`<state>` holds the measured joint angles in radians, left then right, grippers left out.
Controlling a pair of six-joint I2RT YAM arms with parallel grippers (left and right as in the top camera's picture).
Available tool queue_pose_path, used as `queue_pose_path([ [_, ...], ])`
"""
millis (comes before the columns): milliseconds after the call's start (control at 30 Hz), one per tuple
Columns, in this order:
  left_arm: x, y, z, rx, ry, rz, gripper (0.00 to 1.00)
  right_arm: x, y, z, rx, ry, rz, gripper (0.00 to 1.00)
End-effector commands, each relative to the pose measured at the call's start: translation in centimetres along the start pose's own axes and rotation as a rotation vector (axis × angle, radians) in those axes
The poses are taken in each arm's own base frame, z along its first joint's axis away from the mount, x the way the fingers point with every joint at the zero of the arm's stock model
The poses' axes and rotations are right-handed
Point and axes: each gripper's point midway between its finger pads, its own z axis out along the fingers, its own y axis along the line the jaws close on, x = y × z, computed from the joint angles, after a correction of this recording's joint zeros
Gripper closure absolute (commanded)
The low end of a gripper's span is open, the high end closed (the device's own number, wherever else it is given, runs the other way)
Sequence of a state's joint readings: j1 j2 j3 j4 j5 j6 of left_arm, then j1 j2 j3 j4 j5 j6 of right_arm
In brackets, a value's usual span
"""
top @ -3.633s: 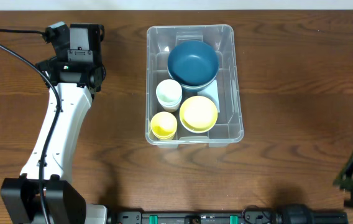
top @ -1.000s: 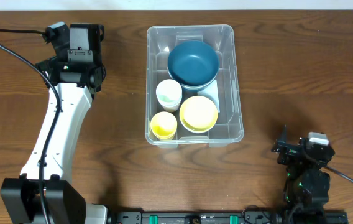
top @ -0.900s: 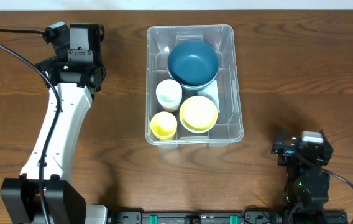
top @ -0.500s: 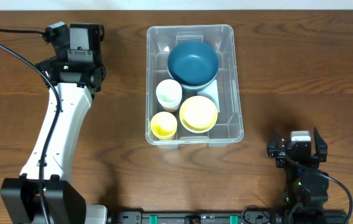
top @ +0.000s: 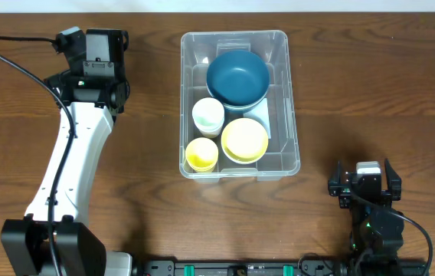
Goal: Pack container
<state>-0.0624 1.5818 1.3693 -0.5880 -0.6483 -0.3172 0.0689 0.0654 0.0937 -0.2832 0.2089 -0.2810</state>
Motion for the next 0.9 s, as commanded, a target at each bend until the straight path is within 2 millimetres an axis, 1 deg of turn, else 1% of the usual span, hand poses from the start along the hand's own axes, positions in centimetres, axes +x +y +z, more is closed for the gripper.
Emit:
queue_pose_path([
  [0, 0.7, -2.7, -0.7, 0.175, 0.057, -0.031, 0.02, 0.2, 0.1, 0.1, -0.005, 0.005, -0.012, 0.01],
  [33, 0.6, -3.2, -0.8, 0.206, 0.06, -0.037, 0.02, 0.2, 0.1, 0.1, -0.005, 0.005, -0.012, 0.01],
  [100, 0.6, -3.6, -1.3, 0.239, 0.065, -0.032, 0.02, 0.2, 0.1, 0.1, -0.005, 0.005, -0.012, 0.01],
  [200, 0.6, -3.7, -2.9, 0.312, 0.079, -0.042, 0.02, 0.2, 0.1, 0.1, -0.005, 0.005, -0.012, 0.01],
  [233, 0.5, -3.3, -3.6, 0.321, 0.08, -0.059, 0.02, 0.2, 0.1, 0.1, -0.005, 0.005, -0.012, 0.01],
  [367, -0.1, -0.4, -7.0, 0.329, 0.067, -0.153, 0.02, 0.2, 0.1, 0.1, -0.005, 0.005, -0.012, 0.01],
  [467, 0.2, 2.1, -10.0, 0.345, 0.053, -0.217, 0.02, 0.2, 0.1, 0.1, -0.005, 0.005, -0.012, 0.01],
  [500, 0.8, 3.1, -11.2, 0.354, 0.045, -0.231, 0.02, 0.2, 0.1, 0.1, -0.005, 0.005, -0.012, 0.01],
  [567, 1.5, 4.2, -12.4, 0.366, 0.035, -0.239, 0.02, 0.2, 0.1, 0.1, -0.005, 0.005, -0.012, 0.01],
  [633, 3.0, 5.4, -13.5, 0.385, 0.019, -0.246, 0.02, 0.2, 0.1, 0.1, -0.005, 0.005, -0.012, 0.01],
  [667, 4.2, 6.1, -13.9, 0.391, 0.014, -0.264, 0.02, 0.2, 0.1, 0.1, -0.005, 0.005, -0.012, 0.01],
  [733, 6.2, 7.2, -14.3, 0.401, 0.009, -0.299, 0.02, 0.2, 0.1, 0.1, -0.005, 0.005, -0.012, 0.01],
  [867, 10.6, 9.2, -14.2, 0.424, -0.028, -0.355, 0.02, 0.2, 0.1, 0.1, -0.005, 0.005, -0.012, 0.01],
])
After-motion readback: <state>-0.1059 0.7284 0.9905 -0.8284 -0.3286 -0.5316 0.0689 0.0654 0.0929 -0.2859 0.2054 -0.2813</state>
